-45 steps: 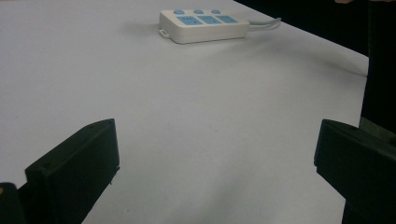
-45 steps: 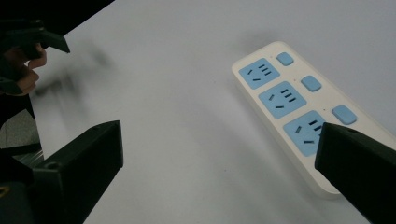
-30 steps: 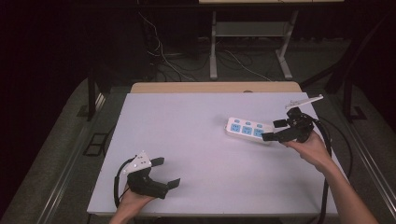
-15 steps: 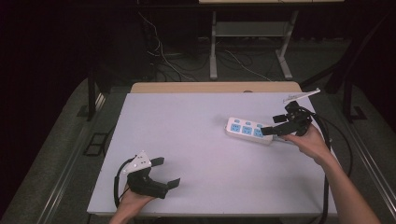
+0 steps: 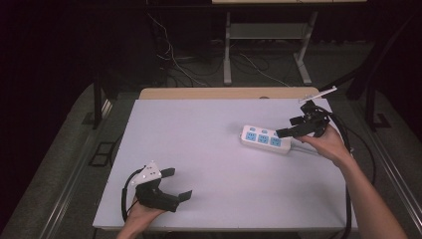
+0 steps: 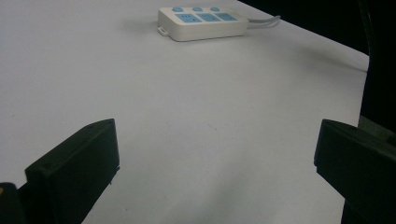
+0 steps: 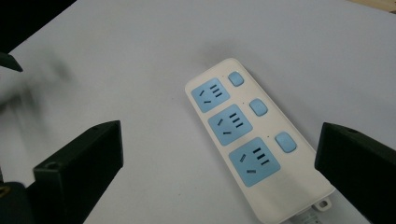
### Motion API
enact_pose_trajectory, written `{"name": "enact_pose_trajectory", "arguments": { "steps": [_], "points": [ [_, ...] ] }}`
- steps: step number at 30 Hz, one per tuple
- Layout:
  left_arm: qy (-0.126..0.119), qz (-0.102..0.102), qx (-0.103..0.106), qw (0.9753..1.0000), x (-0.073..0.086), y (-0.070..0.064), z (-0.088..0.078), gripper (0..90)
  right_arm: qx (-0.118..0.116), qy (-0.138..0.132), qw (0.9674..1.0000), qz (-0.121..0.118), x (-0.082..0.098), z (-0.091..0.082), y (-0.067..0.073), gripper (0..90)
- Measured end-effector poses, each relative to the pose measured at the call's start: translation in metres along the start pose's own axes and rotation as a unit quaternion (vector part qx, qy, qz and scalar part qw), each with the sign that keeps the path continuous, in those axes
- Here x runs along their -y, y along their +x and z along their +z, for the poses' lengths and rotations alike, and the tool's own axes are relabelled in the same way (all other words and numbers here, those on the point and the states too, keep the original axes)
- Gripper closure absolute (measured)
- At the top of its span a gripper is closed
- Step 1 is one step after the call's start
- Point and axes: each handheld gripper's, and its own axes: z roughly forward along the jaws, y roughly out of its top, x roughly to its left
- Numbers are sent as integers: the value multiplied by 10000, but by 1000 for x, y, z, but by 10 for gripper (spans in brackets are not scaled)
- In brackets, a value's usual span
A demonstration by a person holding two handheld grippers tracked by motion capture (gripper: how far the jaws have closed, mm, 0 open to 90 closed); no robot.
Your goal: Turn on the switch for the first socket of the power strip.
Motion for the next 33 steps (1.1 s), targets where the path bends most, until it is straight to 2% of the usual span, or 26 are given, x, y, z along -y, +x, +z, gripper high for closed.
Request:
{"name": "enact_pose_trajectory", "arguments": {
  "steps": [5,6,7,10,11,13,14,18,23,24,25,26,27,31,33],
  "points": [
    [3,-2,0,10000,0,0,0,0,56,133,9999,-3,-6,6,-2,8],
    [2,-2,0,10000,0,0,0,0,53,162,9999,-13,-8,7,-4,68],
    [-3,-9,-2,10000,0,0,0,0,13,131,9999,-29,-9,7,-5,85],
    [-7,-11,-2,10000,0,0,0,0,81,121,9999,9,-11,8,-7,94],
    [-4,-8,-4,10000,0,0,0,0,106,150,9998,19,-12,9,-8,174],
    [-11,-16,-4,10000,0,0,-1,0,212,115,9997,87,-13,10,-13,237],
    [-14,-15,-5,10000,0,0,-1,0,212,115,9997,87,-13,10,-13,237],
    [-18,-26,-8,10000,0,1,-1,0,432,109,9989,167,-11,11,-20,331],
    [-10,-24,-11,10000,0,1,-1,0,547,154,9981,247,-9,10,-27,491],
    [-10,-24,-11,10000,0,1,-1,0,550,140,9981,260,-9,9,-29,529],
    [-10,-18,-10,10000,0,1,-1,0,550,140,9981,260,-9,9,-29,529],
    [-11,-18,-11,10000,0,1,-1,0,546,117,9981,259,-8,8,-31,594],
    [-11,-22,-14,10000,0,0,-1,0,514,109,9983,267,-8,8,-32,620],
    [-14,-26,-20,10000,0,0,-1,0,440,75,9984,338,-7,8,-36,675],
    [-11,-22,-23,10000,0,1,-2,0,352,84,9987,358,-6,11,-39,734]
  ]
}}
